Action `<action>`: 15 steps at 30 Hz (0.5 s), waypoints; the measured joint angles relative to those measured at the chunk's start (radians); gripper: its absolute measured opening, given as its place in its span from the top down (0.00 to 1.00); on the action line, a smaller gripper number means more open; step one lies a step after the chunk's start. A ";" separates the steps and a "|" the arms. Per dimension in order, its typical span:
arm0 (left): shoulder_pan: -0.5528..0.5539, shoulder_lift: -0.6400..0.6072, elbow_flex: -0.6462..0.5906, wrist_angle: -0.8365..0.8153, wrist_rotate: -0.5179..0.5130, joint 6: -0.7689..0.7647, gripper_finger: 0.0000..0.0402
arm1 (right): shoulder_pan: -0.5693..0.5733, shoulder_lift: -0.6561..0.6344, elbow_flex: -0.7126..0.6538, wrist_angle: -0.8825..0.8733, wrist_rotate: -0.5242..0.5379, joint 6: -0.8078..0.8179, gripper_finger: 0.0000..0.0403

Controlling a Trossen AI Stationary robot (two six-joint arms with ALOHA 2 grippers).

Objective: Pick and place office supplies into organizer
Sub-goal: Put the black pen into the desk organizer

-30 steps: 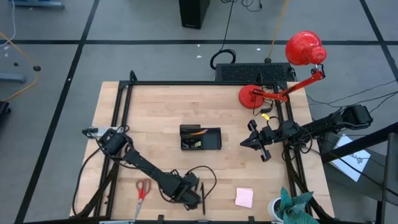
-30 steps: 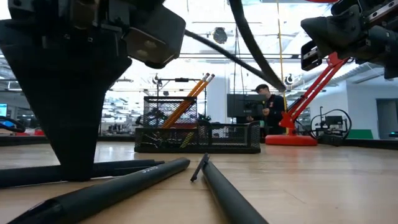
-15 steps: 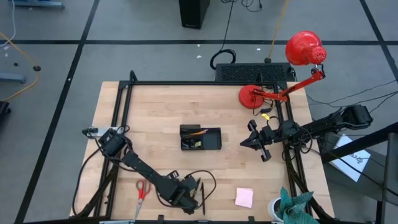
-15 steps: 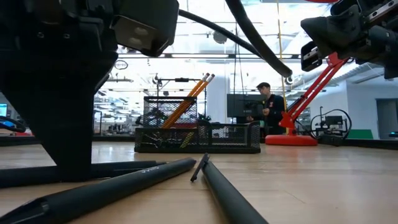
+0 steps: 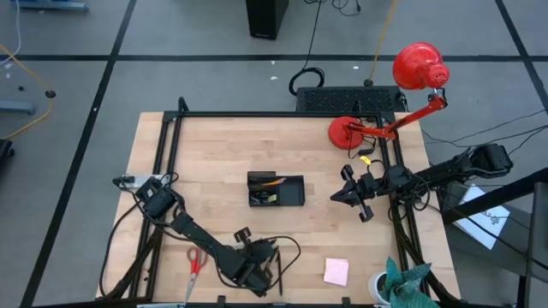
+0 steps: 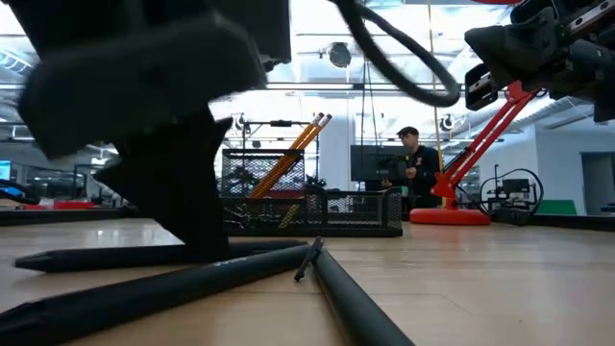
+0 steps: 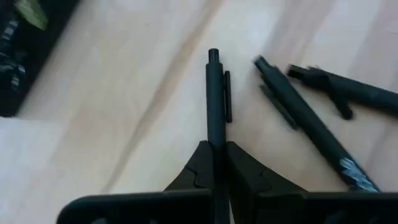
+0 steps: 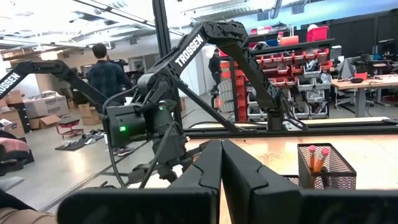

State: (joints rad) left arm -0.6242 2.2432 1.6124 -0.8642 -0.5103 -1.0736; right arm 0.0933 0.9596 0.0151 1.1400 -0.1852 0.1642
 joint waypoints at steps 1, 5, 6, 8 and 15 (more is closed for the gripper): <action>0.000 -0.005 -0.001 -0.001 -0.020 0.007 0.97 | 0.000 0.000 0.000 0.000 0.000 0.000 0.99; 0.001 -0.029 -0.004 -0.006 -0.106 0.035 0.96 | 0.000 0.000 0.000 0.000 0.000 0.007 0.99; 0.001 -0.044 -0.004 -0.007 -0.129 0.046 0.97 | 0.000 0.000 0.000 0.000 0.000 0.007 0.99; 0.001 -0.076 -0.002 -0.003 -0.183 0.065 0.98 | 0.000 0.000 0.000 0.000 0.000 0.007 0.99; -0.006 -0.205 -0.001 0.001 -0.467 0.236 0.96 | 0.000 0.000 0.000 -0.002 0.000 0.007 0.99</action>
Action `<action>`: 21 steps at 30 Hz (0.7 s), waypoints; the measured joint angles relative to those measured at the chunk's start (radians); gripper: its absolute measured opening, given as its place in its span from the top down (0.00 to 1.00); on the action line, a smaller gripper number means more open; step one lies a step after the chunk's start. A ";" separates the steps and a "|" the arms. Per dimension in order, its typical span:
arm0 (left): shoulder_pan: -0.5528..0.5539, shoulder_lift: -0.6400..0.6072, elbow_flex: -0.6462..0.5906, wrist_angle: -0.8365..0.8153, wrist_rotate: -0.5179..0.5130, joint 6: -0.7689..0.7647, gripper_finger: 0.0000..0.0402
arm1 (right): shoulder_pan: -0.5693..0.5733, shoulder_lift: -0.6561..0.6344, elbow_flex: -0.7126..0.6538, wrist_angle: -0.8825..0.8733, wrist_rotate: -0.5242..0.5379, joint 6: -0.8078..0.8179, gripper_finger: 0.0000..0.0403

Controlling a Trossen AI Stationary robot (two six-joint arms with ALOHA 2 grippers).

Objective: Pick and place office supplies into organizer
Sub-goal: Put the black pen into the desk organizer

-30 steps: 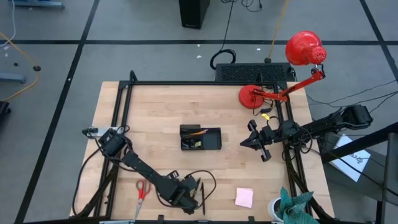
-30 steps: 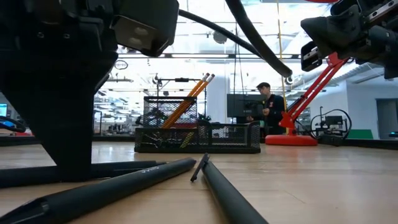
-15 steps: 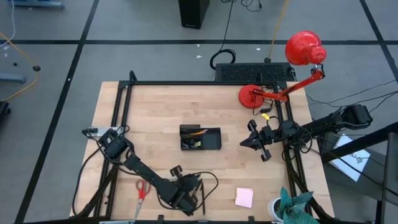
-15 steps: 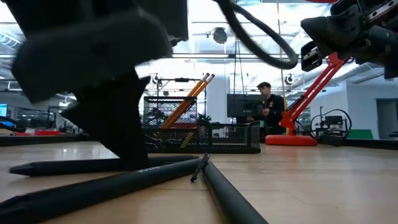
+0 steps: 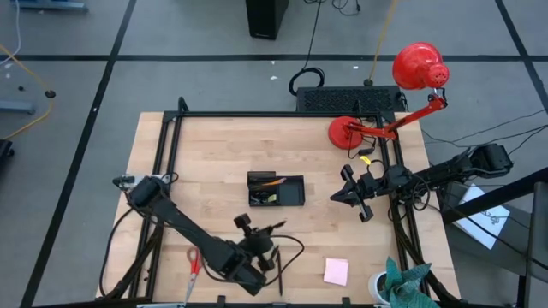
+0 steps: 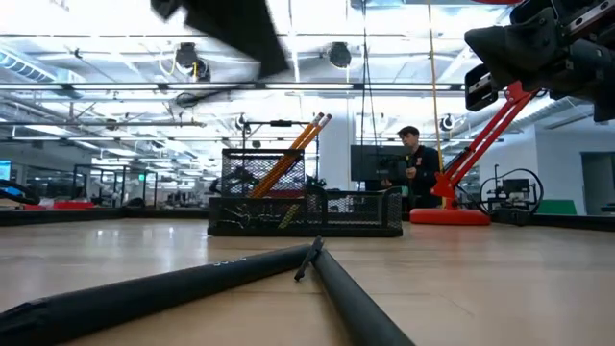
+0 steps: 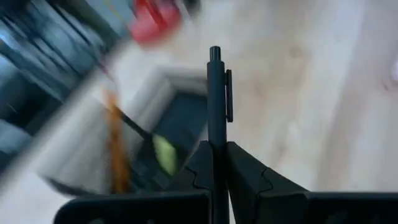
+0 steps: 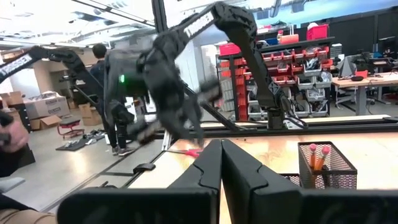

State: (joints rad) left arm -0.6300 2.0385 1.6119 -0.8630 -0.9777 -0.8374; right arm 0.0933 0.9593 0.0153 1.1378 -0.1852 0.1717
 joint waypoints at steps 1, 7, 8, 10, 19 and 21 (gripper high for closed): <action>0.001 -0.023 -0.001 0.001 -0.041 0.042 0.96 | 0.000 0.000 0.000 0.000 0.000 0.000 0.99; 0.035 -0.174 -0.002 0.099 -0.084 0.312 0.98 | 0.000 0.000 0.000 0.010 0.000 0.000 0.99; 0.039 -0.190 -0.002 0.131 -0.065 0.389 0.97 | 0.000 0.000 0.000 0.011 -0.001 0.000 0.99; 0.048 -0.220 -0.002 0.201 -0.018 0.536 0.96 | 0.000 0.000 0.000 0.016 -0.001 0.000 0.99; 0.193 -0.338 -0.032 0.286 0.065 0.748 0.97 | 0.000 0.000 0.000 0.025 -0.002 0.023 0.99; 0.234 -0.367 -0.074 0.326 0.113 0.787 0.97 | 0.000 0.000 0.000 0.025 -0.002 0.026 0.99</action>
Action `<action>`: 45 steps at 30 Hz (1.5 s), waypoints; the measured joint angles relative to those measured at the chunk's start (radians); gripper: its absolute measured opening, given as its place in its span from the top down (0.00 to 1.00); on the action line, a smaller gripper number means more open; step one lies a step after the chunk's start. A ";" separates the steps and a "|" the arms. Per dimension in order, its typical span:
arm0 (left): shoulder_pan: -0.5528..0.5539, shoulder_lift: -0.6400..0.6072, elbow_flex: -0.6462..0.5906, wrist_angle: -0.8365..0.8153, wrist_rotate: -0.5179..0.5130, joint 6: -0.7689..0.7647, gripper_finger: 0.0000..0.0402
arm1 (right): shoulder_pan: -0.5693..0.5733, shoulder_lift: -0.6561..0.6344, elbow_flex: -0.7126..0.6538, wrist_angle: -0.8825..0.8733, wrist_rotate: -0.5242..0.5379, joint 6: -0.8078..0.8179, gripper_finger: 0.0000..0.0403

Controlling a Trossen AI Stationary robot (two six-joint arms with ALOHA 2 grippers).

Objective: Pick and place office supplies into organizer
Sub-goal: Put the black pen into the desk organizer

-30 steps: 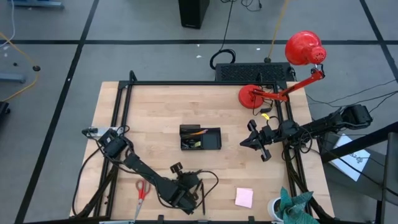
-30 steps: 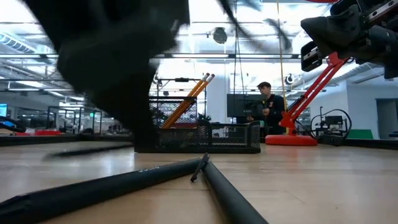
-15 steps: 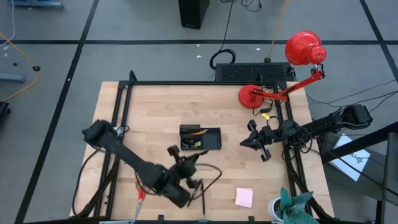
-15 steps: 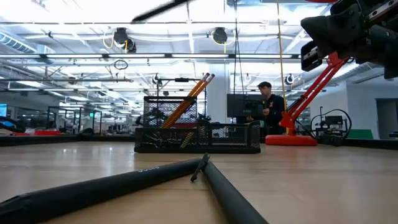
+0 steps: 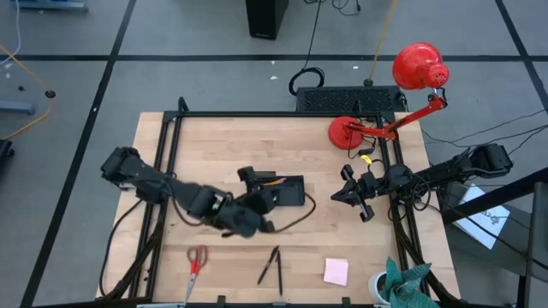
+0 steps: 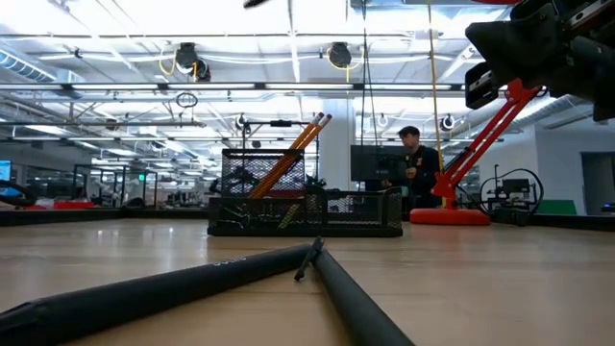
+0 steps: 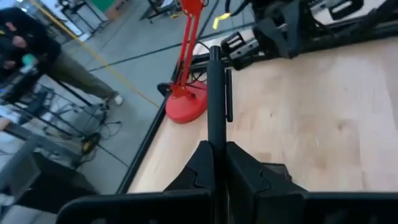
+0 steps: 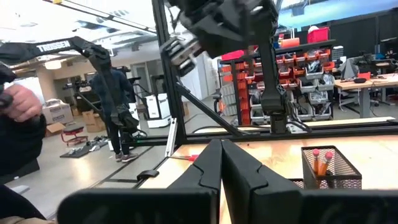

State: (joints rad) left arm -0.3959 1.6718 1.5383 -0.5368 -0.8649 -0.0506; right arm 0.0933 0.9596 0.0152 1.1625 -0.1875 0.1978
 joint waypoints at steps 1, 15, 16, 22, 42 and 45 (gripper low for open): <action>0.026 -0.021 -0.030 0.032 0.031 0.009 0.98 | 0.000 0.000 0.000 0.000 0.000 0.000 0.99; 0.315 -0.252 -0.847 1.119 0.597 0.128 0.98 | 0.000 0.000 0.000 -0.006 0.000 0.000 0.99; 0.329 -0.252 -0.872 1.131 0.610 0.117 0.97 | 0.000 0.000 0.000 -0.005 0.000 0.000 0.99; 0.363 -0.164 -0.907 1.201 0.693 0.109 0.98 | 0.000 0.000 0.000 0.000 0.005 -0.010 0.99; 0.437 -0.060 -0.905 1.335 0.865 0.152 0.98 | 0.000 0.000 0.000 0.004 0.005 -0.016 0.99; 0.433 -0.087 -0.900 1.328 0.866 0.193 0.97 | 0.000 0.000 0.000 0.003 0.005 -0.019 0.99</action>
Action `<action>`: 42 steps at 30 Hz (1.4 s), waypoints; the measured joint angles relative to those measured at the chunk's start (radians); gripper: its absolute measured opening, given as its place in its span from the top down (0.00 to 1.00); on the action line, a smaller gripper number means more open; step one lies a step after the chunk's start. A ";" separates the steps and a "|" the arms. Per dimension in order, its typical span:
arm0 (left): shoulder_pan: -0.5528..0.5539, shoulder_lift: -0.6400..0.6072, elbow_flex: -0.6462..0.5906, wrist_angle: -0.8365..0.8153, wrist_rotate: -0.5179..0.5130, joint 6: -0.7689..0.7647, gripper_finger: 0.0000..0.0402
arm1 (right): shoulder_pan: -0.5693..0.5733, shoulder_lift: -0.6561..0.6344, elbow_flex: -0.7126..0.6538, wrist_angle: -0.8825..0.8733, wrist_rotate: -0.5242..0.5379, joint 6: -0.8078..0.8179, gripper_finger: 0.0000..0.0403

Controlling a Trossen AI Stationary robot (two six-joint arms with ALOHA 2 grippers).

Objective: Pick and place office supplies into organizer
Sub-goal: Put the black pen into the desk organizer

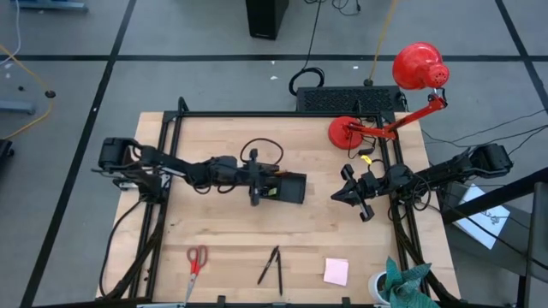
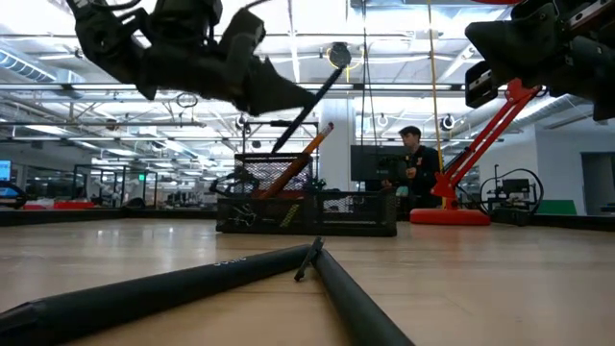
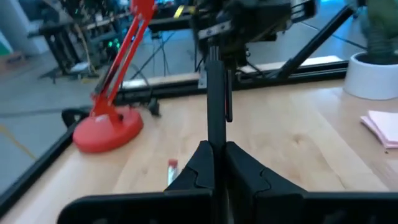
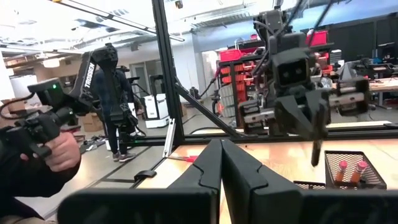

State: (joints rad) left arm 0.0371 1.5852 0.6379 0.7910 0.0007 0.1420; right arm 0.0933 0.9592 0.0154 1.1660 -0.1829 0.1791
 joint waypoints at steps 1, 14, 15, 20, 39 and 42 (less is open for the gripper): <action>0.000 -0.012 0.000 -0.005 0.003 0.017 0.98 | 0.000 0.000 0.000 0.000 0.000 0.000 0.99; 0.124 0.003 -0.012 -0.024 0.166 0.053 0.98 | 0.000 0.000 0.000 -0.003 -0.001 -0.004 0.99; 0.128 0.018 -0.014 -0.016 0.170 0.046 0.98 | 0.000 0.000 0.000 -0.004 -0.001 -0.004 0.99; 0.132 0.090 -0.025 0.014 0.168 0.006 0.97 | 0.000 0.000 0.000 -0.010 -0.002 0.003 0.99; 0.025 0.150 -0.023 0.073 0.046 -0.075 0.95 | 0.000 0.000 0.000 -0.020 -0.002 0.000 0.99; 0.028 0.150 -0.023 0.069 0.043 -0.073 0.95 | 0.000 0.000 0.000 -0.020 -0.002 0.000 0.99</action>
State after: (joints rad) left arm 0.0651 1.7355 0.6151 0.8601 0.0437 0.0693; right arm 0.0933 0.9596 0.0154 1.1458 -0.1844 0.1791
